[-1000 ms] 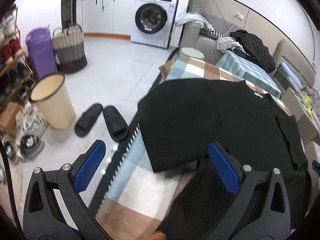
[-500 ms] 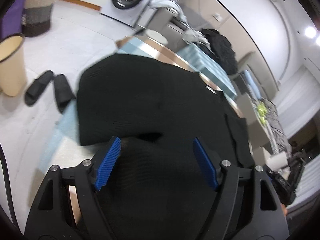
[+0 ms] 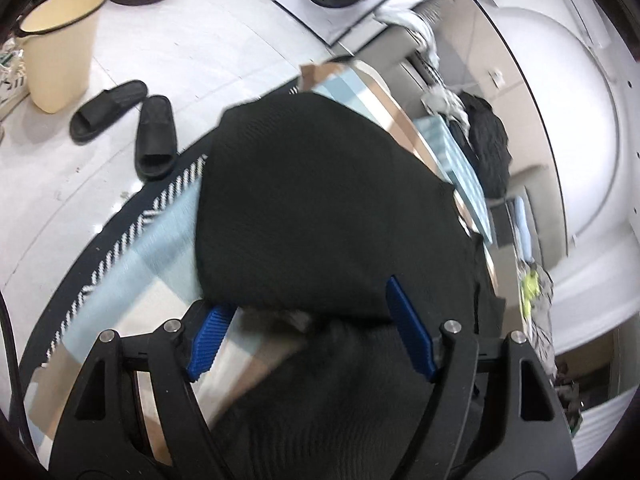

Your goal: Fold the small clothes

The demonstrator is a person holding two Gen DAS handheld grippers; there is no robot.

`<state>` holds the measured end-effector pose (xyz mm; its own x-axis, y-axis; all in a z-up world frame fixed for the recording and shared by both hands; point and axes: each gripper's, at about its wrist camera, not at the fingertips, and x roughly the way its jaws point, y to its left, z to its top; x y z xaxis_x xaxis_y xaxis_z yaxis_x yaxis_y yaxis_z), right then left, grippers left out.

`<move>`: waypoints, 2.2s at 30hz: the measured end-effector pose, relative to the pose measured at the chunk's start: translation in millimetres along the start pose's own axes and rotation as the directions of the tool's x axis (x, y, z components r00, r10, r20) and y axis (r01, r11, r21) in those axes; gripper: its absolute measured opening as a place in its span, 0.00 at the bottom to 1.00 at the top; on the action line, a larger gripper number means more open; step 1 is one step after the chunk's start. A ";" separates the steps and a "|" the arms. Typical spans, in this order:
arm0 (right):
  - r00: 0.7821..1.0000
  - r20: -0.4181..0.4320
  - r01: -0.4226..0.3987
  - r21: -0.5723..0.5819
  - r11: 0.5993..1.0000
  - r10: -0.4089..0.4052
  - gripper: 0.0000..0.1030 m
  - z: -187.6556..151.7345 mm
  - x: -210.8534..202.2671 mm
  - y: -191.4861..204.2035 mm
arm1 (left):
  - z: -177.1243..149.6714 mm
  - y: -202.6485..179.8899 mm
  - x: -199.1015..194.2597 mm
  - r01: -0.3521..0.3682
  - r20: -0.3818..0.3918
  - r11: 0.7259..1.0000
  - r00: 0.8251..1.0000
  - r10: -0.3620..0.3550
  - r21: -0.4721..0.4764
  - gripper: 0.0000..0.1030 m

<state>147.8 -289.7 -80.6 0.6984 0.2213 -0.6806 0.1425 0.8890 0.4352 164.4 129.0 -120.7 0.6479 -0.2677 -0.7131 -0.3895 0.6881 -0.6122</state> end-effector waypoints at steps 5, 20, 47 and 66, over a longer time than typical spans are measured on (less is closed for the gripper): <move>1.000 -0.007 0.006 0.007 1.000 -0.006 0.46 -2.9 1.0 -3.3 | 16.4 -1.5 1.0 -0.053 0.077 0.998 0.996 0.050 0.042 0.04; 0.997 0.043 0.060 0.075 0.995 -0.064 0.46 -9.6 -21.3 -19.5 | -6.1 -218.7 24.5 0.170 -0.075 0.695 0.983 -0.166 0.699 0.06; 0.995 0.015 0.096 0.117 0.988 -0.098 0.46 -16.8 -29.4 -35.4 | 33.3 -144.4 142.4 -0.030 -0.071 0.874 0.995 0.074 0.486 0.03; 0.971 0.074 0.218 0.120 0.968 -0.228 0.49 -31.2 -66.6 -30.8 | -1.3 -202.7 82.0 0.153 -0.085 0.740 0.988 -0.128 0.655 0.63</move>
<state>75.0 -319.3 -67.1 0.6972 -0.0175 -0.7166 0.3746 0.8612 0.3434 295.7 -33.3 -55.5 0.6344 -0.4102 -0.6552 0.2397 0.9102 -0.3378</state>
